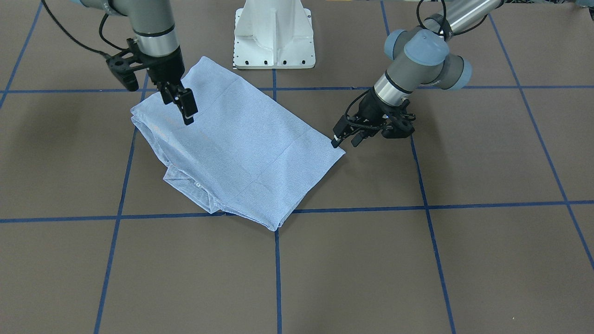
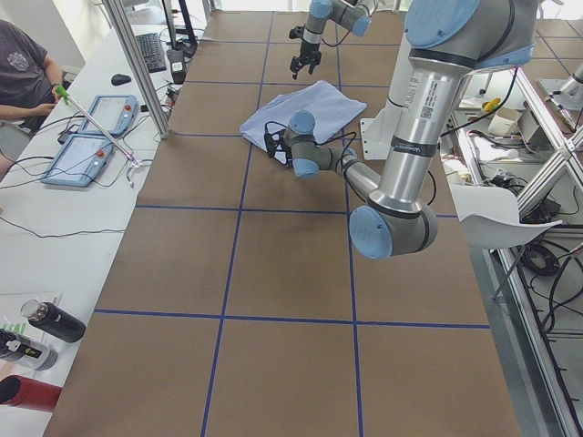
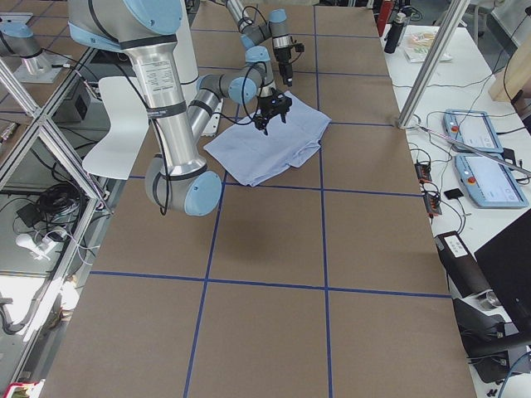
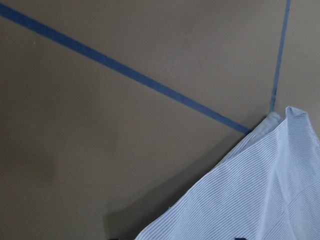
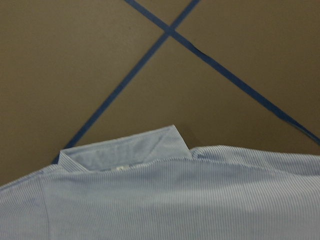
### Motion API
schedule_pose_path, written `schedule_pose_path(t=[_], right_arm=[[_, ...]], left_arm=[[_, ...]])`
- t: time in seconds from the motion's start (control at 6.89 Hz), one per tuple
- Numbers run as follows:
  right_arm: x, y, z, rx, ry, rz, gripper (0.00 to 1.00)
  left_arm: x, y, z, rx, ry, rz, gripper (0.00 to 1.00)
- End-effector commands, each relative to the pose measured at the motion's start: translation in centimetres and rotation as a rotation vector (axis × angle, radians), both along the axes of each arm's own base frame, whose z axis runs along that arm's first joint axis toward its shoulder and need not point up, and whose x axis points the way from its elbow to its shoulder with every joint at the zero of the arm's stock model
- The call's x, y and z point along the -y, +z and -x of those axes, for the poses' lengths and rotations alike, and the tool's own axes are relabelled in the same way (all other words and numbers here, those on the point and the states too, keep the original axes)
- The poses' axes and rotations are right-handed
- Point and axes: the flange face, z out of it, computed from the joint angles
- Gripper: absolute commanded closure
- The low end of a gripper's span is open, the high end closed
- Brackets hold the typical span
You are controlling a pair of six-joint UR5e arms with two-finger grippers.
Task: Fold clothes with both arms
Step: 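Grasp the shirt's far corner with the right gripper while the left grasps the near corner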
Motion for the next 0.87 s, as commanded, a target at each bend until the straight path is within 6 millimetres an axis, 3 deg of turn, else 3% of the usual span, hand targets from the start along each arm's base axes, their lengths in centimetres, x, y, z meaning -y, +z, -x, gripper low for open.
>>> schedule_pose_path(t=[0.0, 0.73], right_arm=[[5.3, 3.3, -0.4, -0.026, 0.027, -0.042, 0.0], [5.5, 4.2, -0.5, -0.041, 0.021, -0.044, 0.0]], left_arm=[[-0.9, 0.6, -1.5, 0.022, 0.013, 0.007, 0.29], [0.2, 1.1, -2.7, 0.045, -0.021, 0.003, 0.38]])
